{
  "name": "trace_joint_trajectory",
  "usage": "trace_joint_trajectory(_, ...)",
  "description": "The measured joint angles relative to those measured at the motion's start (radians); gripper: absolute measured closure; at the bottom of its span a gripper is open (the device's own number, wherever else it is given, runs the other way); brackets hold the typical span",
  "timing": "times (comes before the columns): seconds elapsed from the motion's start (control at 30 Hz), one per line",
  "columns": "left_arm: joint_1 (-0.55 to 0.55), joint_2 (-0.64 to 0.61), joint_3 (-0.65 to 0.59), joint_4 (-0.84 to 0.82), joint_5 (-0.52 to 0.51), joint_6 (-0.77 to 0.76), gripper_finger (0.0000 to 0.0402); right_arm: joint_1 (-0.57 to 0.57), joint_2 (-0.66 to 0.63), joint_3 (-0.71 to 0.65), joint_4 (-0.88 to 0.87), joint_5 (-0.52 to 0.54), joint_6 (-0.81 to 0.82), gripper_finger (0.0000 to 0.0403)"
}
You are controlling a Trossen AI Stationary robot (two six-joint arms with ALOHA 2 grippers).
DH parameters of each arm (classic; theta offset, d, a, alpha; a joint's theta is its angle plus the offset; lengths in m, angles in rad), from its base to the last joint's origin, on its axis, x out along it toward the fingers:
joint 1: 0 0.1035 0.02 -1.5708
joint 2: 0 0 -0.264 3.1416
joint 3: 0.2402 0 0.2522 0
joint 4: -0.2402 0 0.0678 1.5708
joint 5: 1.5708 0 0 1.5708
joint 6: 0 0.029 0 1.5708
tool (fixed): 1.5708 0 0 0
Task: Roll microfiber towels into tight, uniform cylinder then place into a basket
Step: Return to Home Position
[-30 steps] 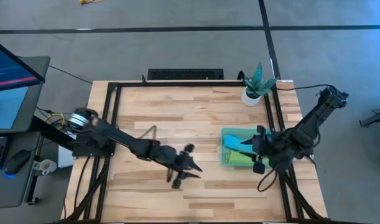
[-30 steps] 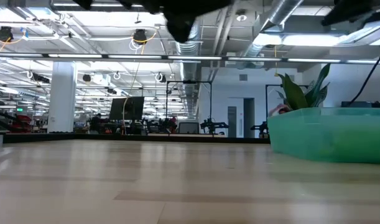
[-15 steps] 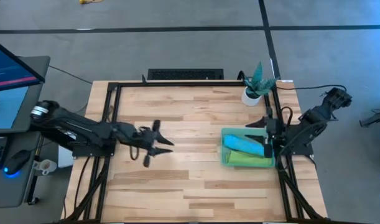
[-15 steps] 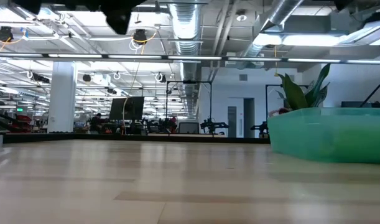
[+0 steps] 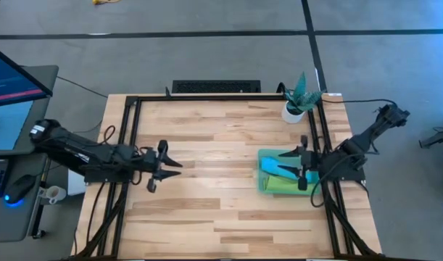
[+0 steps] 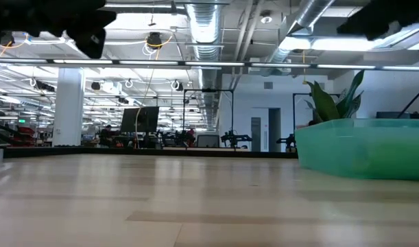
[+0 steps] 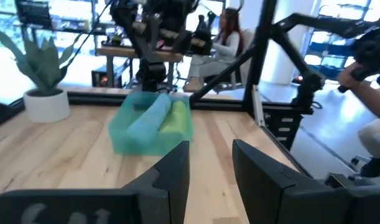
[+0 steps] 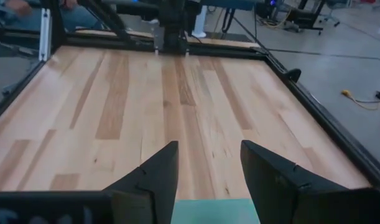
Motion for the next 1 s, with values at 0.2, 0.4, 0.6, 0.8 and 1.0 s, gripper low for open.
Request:
trace_joint_trajectory(0.2,-0.051,-0.140,-0.111,0.022,-0.009,0.006,0.0290,-0.013,-0.056,-0.127,0.118,0.001,0.026,0.0211)
trace_joint_trajectory(0.4,-0.070,-0.302,-0.202,0.012,-0.037,0.013,0.0290,-0.010,-0.135,-0.213,0.177,0.000,0.045,0.0210)
trace_joint_trajectory(0.6,-0.070,-0.472,-0.243,-0.055,-0.060,0.068,0.0293,-0.016,-0.223,-0.254,0.206,0.009,-0.006,0.0213)
trace_joint_trajectory(0.8,-0.070,-0.621,-0.242,-0.173,-0.157,0.144,0.0329,-0.060,-0.386,-0.253,0.206,0.037,-0.146,0.0215)
trace_joint_trajectory(1.0,-0.068,-0.695,-0.242,-0.264,-0.163,0.215,0.0384,-0.109,-0.619,-0.252,0.112,0.014,-0.176,0.0219)
